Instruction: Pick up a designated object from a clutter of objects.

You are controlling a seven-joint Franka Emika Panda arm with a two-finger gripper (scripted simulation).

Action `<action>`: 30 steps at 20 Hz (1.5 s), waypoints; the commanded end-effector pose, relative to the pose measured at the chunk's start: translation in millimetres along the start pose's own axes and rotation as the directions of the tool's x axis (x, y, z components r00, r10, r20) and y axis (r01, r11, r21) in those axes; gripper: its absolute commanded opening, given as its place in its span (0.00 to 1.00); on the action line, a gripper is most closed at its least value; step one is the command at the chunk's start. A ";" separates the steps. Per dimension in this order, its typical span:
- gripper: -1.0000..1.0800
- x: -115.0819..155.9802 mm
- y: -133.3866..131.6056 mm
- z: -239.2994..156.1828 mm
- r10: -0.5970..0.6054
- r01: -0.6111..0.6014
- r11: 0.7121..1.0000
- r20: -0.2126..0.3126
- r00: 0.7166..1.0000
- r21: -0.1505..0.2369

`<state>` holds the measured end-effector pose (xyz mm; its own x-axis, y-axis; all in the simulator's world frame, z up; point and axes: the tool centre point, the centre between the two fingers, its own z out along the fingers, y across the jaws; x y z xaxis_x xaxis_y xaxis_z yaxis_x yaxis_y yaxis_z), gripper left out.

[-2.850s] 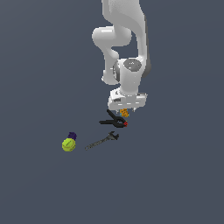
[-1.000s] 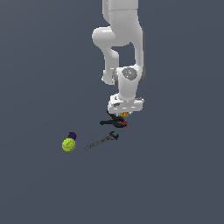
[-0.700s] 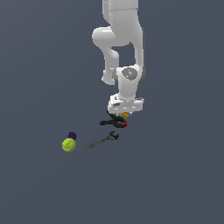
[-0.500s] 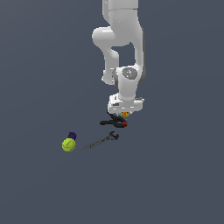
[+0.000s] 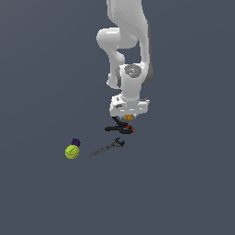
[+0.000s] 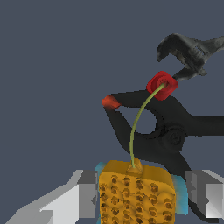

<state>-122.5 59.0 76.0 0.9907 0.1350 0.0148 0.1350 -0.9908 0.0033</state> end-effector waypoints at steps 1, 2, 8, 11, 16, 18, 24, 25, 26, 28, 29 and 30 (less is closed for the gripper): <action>0.00 1.5 7.6 -13.8 -0.001 0.001 1.000 0.000 1.000 0.001; 0.00 2.1 11.2 -20.2 -0.001 0.001 1.000 0.000 1.000 0.001; 0.00 6.7 36.1 -65.0 -0.005 0.005 1.000 0.002 1.000 0.005; 0.00 9.3 49.7 -89.4 -0.006 0.006 1.000 0.003 1.000 0.006; 0.00 13.9 73.1 -130.5 -0.009 0.009 1.000 0.005 1.000 0.007; 0.00 15.9 82.8 -147.2 -0.010 0.010 1.000 0.006 1.000 0.007; 0.00 22.9 113.2 -199.3 -0.012 0.012 1.000 0.009 1.000 0.006; 0.00 24.2 118.3 -208.0 -0.012 0.012 1.000 0.010 1.000 0.006; 0.00 25.6 123.1 -216.3 -0.013 0.013 1.000 0.010 1.000 0.006; 0.00 28.0 132.4 -231.8 -0.013 0.013 1.000 0.011 1.000 0.005; 0.00 29.5 136.3 -238.6 -0.014 0.014 1.000 0.012 1.000 0.005; 0.00 30.5 140.4 -245.4 -0.014 0.014 1.000 0.012 1.000 0.005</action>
<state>-79.2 -69.5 311.0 0.9890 0.1477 0.0041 0.1477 -0.9890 -0.0015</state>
